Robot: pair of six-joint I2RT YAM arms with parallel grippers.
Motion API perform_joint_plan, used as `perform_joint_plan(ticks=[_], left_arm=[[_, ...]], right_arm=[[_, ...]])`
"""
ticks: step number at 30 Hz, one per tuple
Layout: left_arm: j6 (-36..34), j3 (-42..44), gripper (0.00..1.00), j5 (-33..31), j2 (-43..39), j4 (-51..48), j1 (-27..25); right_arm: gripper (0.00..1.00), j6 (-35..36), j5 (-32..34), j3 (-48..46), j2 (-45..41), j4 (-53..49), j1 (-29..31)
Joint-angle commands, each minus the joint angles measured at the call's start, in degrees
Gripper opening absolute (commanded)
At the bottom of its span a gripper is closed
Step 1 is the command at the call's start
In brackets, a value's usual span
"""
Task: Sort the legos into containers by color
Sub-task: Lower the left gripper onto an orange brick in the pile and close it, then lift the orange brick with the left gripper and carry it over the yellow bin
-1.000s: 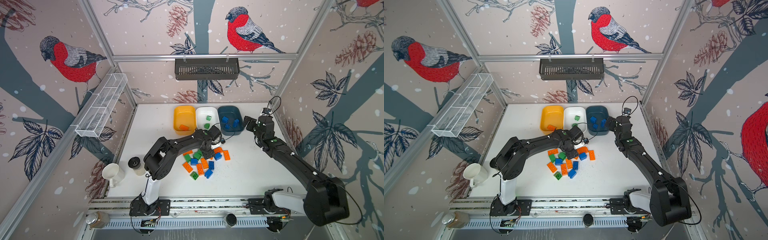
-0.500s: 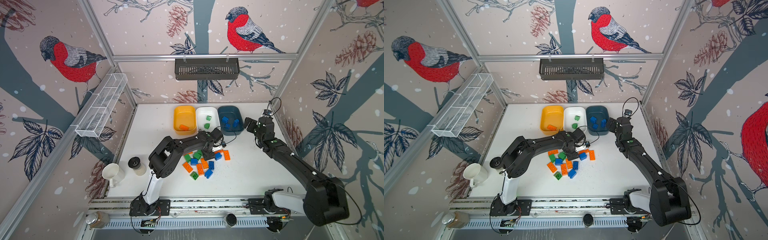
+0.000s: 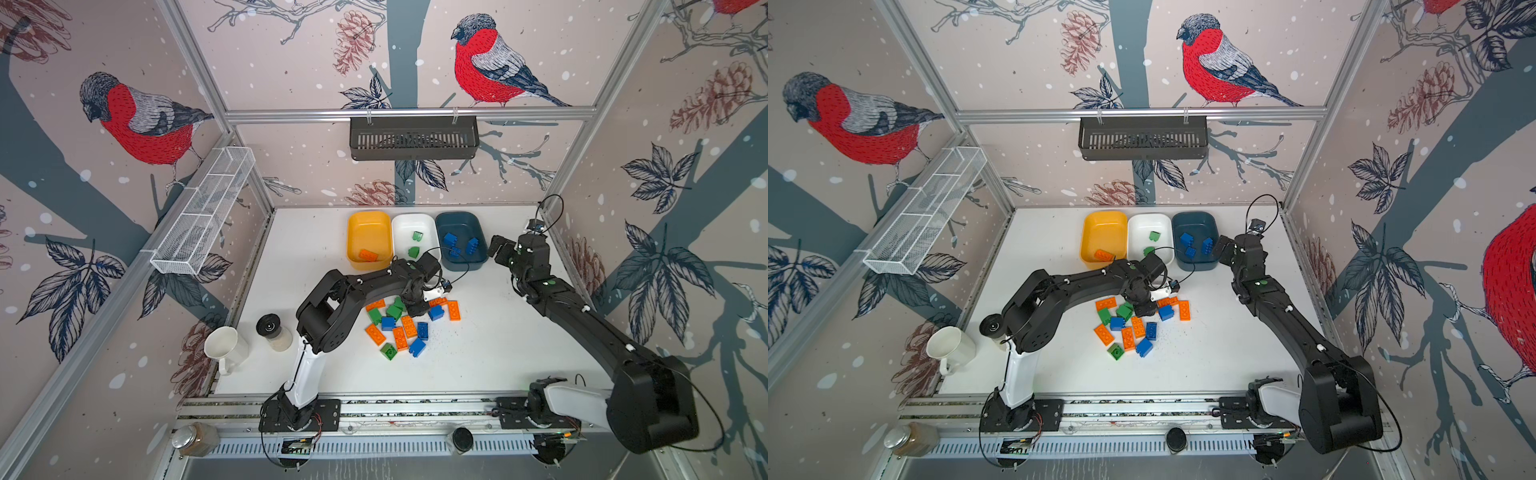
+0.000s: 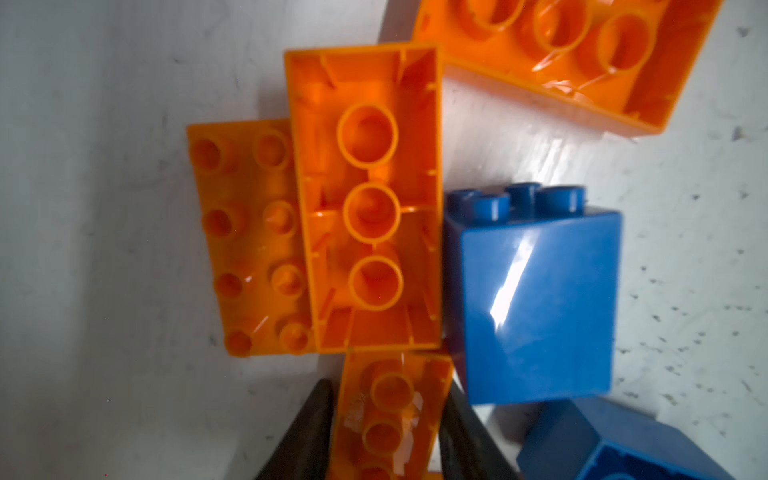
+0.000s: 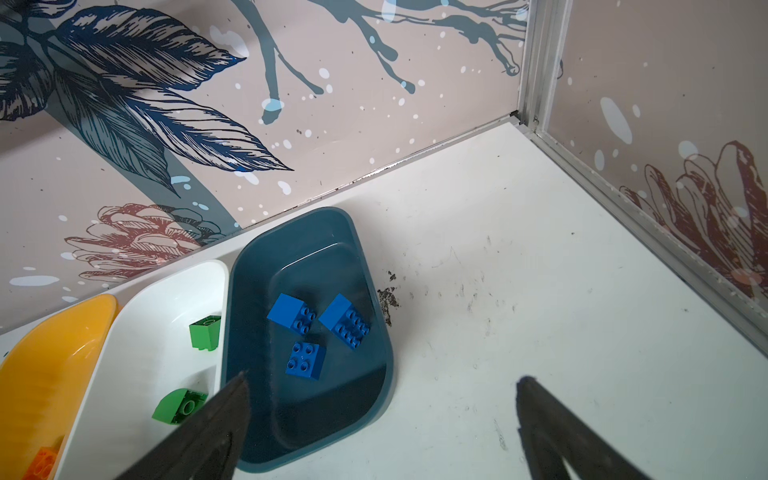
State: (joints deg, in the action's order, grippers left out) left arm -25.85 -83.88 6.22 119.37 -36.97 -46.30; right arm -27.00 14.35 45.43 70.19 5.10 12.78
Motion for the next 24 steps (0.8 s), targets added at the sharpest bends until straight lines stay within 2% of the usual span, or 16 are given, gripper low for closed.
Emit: perform_joint_plan(ticks=[1,3,10,15,19,22,24], left_arm=[[0.40,0.30,0.40,0.12,1.45,-2.83,0.95],[0.90,0.45,0.35,0.11,0.67,-2.28,1.64],[6.15,0.62,0.28,3.15,-4.58,2.29,4.62],[15.08,5.74,0.28,3.75,-13.33,15.75,9.70],[24.17,9.04,0.27,4.23,-17.89,25.52,15.91],[30.92,10.64,0.27,-0.08,-18.71,31.46,19.86],[35.27,10.94,0.27,-5.16,-17.80,34.53,21.76]], right_arm=[[1.00,0.04,-0.39,0.69,-0.67,-0.58,0.06],[1.00,0.37,-0.33,0.95,-0.93,-0.87,0.06],[1.00,1.57,-4.28,1.32,-1.12,-0.45,0.06],[0.99,2.81,-10.55,1.36,-0.31,1.27,0.94],[1.00,3.25,-11.08,2.48,1.34,0.54,2.93],[0.99,3.53,-10.43,3.08,3.25,0.18,4.77],[0.99,3.53,-9.64,3.33,3.80,0.16,5.88]])
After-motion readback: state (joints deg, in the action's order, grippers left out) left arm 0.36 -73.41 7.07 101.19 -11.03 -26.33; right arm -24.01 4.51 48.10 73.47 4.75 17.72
